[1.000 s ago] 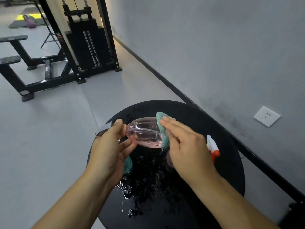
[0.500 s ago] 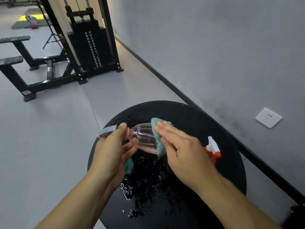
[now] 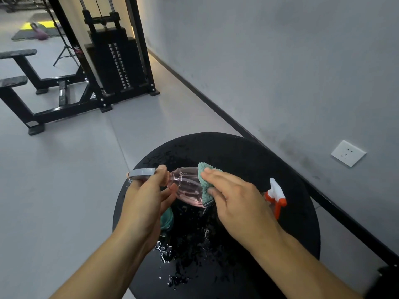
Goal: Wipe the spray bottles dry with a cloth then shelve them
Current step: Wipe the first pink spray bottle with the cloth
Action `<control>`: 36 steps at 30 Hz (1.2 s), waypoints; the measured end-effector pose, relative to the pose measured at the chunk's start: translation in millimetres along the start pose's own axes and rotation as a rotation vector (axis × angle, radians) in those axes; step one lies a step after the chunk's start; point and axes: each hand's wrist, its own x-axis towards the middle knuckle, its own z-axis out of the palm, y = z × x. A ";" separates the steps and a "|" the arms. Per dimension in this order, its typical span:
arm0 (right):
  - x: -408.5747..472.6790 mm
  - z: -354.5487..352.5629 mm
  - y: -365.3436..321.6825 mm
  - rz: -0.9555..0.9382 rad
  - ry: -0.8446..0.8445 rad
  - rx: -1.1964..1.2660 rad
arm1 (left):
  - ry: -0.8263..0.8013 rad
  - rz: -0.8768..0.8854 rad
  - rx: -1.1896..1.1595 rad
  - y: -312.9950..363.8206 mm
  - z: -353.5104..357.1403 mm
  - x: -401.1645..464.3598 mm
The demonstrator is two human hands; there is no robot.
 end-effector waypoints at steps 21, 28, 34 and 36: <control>-3.8 0.2 -7.8 -0.216 0.241 -0.003 | 0.066 0.016 0.045 8.4 -0.4 7.7; -3.7 1.1 -1.5 -0.232 0.268 -0.016 | 0.111 0.023 0.116 11.2 6.0 2.8; -3.8 -0.3 -0.8 -0.235 0.269 -0.013 | 0.037 -0.016 0.104 13.1 5.5 -0.6; -4.3 -0.2 -0.9 -0.233 0.265 -0.015 | -0.011 -0.038 0.127 13.9 4.4 -2.3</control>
